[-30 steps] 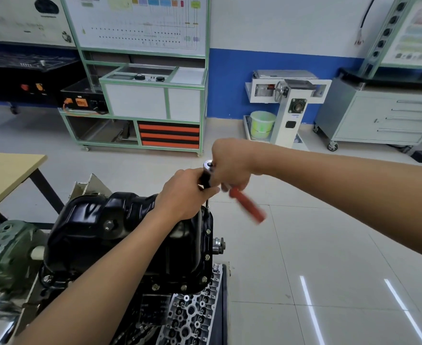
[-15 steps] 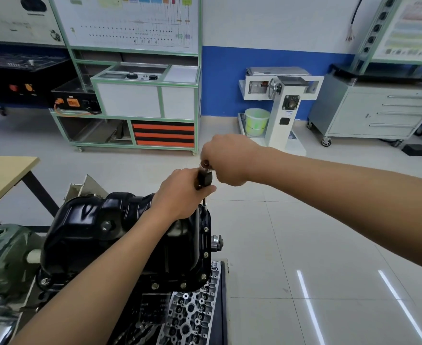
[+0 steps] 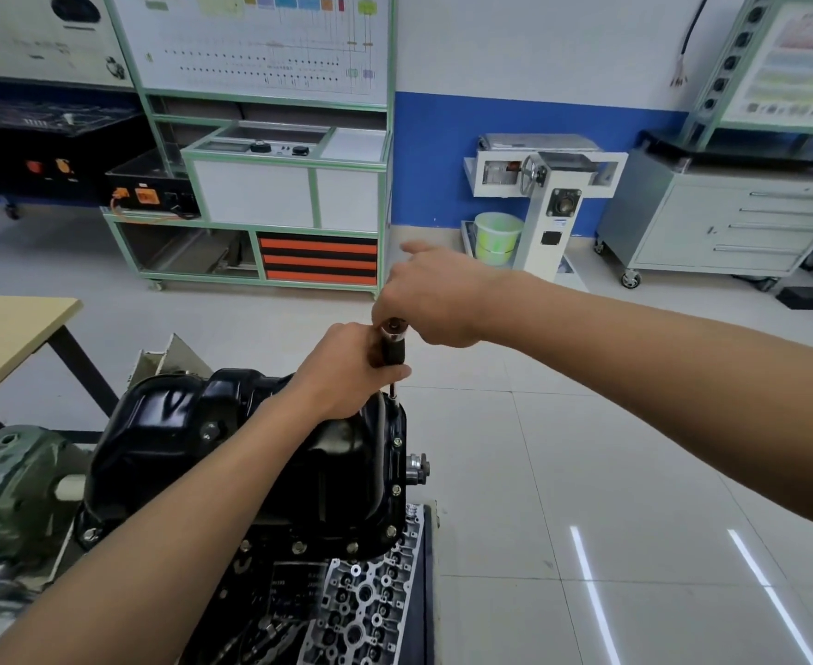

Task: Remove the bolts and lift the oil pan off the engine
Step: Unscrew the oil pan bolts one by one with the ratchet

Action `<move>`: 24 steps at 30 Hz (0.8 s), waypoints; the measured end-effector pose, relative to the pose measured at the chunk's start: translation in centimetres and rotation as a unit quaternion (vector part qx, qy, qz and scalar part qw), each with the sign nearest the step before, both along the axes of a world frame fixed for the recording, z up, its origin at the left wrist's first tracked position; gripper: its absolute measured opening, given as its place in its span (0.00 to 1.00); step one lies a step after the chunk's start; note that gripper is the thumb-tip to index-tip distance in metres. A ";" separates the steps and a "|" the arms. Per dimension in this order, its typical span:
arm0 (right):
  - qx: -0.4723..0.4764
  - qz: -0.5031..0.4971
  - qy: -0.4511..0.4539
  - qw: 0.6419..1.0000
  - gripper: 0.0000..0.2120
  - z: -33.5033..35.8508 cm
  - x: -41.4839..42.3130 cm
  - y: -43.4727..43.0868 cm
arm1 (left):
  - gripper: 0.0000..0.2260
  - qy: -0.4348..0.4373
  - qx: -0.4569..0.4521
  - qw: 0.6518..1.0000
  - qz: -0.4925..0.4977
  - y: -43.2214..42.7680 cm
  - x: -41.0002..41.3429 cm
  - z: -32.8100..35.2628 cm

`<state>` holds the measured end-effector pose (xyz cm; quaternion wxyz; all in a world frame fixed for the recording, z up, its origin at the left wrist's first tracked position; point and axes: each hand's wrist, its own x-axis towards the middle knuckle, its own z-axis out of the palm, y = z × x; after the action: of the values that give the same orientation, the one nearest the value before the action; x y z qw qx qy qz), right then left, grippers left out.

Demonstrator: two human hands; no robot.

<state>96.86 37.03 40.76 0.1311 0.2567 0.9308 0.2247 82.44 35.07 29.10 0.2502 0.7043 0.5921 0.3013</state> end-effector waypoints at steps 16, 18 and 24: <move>-0.185 -0.200 0.220 0.937 0.08 0.4 -2.9 2.1 | 0.18 0.019 -0.021 0.999 -0.038 2.9 -5.0 3.1; -0.202 -0.206 0.220 0.932 0.05 -0.1 -3.2 2.7 | 0.15 0.017 -0.036 0.998 -0.052 3.3 -5.4 2.7; -0.227 -0.203 0.218 0.927 0.06 -0.4 -4.0 3.7 | 0.13 0.005 -0.055 0.995 -0.078 3.9 -6.4 2.2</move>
<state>92.83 40.71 40.32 0.0224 0.4460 0.8907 -0.0853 76.07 38.99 31.27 0.3083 0.7349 0.5525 0.2443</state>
